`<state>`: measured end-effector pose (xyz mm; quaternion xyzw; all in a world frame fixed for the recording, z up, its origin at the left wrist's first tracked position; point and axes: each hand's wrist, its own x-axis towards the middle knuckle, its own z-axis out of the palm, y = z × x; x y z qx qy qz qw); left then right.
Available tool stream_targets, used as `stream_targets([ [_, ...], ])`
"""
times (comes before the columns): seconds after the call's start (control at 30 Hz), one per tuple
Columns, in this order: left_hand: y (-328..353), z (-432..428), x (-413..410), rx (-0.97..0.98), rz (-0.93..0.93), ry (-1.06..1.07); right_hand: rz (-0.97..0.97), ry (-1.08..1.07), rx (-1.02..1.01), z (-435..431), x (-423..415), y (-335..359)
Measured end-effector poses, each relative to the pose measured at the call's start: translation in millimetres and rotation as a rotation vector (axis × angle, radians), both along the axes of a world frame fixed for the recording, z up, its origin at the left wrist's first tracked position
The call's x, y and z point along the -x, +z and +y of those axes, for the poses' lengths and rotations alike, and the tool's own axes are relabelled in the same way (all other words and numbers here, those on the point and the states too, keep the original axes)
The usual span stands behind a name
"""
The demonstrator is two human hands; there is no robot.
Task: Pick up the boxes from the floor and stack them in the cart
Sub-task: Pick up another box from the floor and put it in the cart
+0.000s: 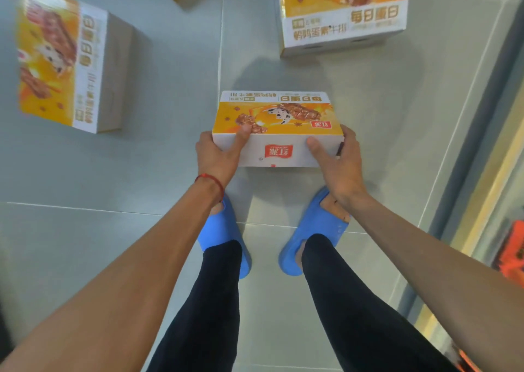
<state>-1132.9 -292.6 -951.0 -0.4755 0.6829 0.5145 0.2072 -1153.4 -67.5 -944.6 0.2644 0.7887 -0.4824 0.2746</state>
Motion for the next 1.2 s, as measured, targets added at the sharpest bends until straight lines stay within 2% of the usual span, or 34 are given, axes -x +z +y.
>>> stream_targets([
  [0.07, -5.9, 2.6, 15.6, 0.019, 0.053, 0.054, 0.014, 0.005, -0.010, -5.1, 14.3, -9.0],
  [0.2, -16.7, 3.1, 38.6, 0.137, 0.173, -0.075, 0.078, 0.017, 0.022, -12.3, 43.2, -26.1],
  [0.4, 16.3, -14.7, 28.7, 0.036, 0.148, -0.067, 0.062, -0.008, -0.007, -26.5, 44.1, 10.2],
  [0.7, 191.5, -56.4, -39.0, -0.102, 0.138, 0.153, 0.001, 0.052, 0.081, -71.7, -5.3, 195.1],
  [1.0, 400.0, -89.3, -132.6, -0.057, 0.137, 0.400, 0.123, 0.281, 0.086, -123.2, -53.9, 409.3],
  [1.2, 495.0, -61.5, -194.0, -0.002, 0.229, 0.695, 0.189, 0.466, 0.155, -134.6, -78.3, 498.9],
])
